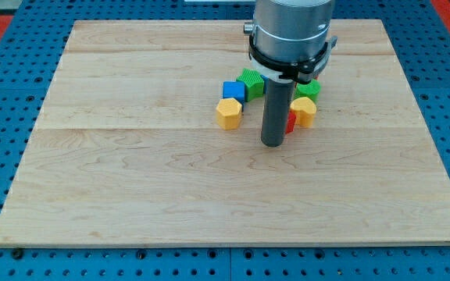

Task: Push the hexagon slightly to the right

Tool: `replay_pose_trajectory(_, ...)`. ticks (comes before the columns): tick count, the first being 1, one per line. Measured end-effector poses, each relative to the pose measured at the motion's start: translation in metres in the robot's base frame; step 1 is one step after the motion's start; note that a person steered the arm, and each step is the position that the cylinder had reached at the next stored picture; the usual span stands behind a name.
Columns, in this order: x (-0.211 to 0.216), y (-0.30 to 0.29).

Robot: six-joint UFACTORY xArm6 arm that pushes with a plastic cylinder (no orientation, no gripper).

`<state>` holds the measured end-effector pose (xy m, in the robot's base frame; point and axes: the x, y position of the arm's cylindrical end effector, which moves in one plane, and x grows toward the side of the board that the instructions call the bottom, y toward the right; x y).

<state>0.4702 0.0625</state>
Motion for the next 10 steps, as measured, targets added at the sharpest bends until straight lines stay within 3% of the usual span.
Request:
replay_pose_trajectory(2, 0.009, -0.124)
replay_pose_trajectory(3, -0.001, -0.144)
replay_pose_trajectory(5, -0.023, -0.126)
replay_pose_trajectory(7, -0.037, -0.162)
replay_pose_trajectory(8, -0.059, -0.152)
replay_pose_trajectory(10, -0.056, -0.105)
